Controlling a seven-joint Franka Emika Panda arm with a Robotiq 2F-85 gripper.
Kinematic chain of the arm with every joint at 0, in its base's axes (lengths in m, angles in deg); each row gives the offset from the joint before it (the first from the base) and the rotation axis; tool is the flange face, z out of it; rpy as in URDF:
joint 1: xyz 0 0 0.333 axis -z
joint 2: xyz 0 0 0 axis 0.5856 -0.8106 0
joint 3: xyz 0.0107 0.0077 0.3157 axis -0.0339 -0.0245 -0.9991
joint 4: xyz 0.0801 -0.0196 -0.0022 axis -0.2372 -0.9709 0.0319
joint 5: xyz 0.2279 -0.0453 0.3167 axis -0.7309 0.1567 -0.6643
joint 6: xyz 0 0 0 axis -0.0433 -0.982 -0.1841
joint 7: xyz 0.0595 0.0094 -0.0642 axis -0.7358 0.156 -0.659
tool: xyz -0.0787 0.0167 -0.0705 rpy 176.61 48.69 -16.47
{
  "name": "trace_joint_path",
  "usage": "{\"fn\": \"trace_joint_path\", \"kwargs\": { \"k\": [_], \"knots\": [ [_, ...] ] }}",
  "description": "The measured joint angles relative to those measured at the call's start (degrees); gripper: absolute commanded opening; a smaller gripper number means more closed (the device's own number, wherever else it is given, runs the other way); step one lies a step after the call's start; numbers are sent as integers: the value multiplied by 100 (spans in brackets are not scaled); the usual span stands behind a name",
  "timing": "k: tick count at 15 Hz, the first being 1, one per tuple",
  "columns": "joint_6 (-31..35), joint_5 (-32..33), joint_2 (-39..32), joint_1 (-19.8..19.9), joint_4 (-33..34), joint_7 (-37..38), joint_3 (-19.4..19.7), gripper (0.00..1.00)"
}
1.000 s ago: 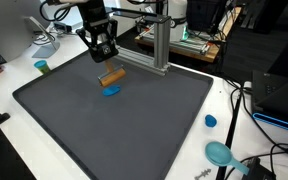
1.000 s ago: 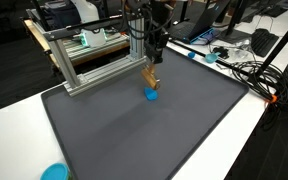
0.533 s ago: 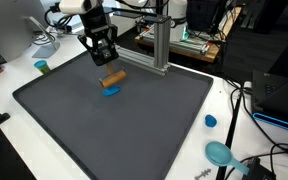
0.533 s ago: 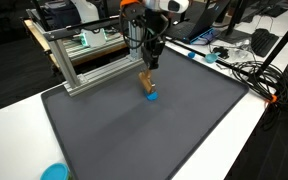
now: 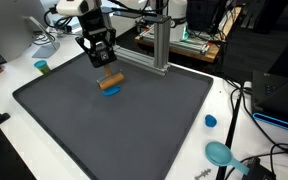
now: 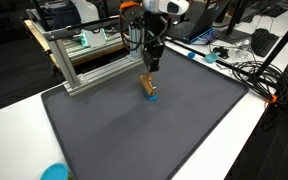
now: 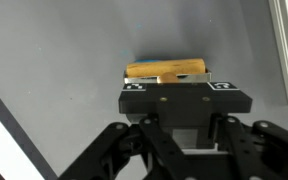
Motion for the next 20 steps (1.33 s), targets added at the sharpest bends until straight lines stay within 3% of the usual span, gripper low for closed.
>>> {"fn": "trace_joint_path", "kwargs": {
  "k": [15, 16, 18, 19, 20],
  "knots": [
    [259, -634, -43, 193, -50, -52, -2, 22],
    [350, -634, -60, 197, -55, -60, -2, 47],
    [581, -633, -89, 205, -80, -60, 0, 47],
    [630, -633, -96, 209, -90, -60, 0, 22],
    [648, -633, -97, 210, -100, -60, 0, 22]
  ]
}}
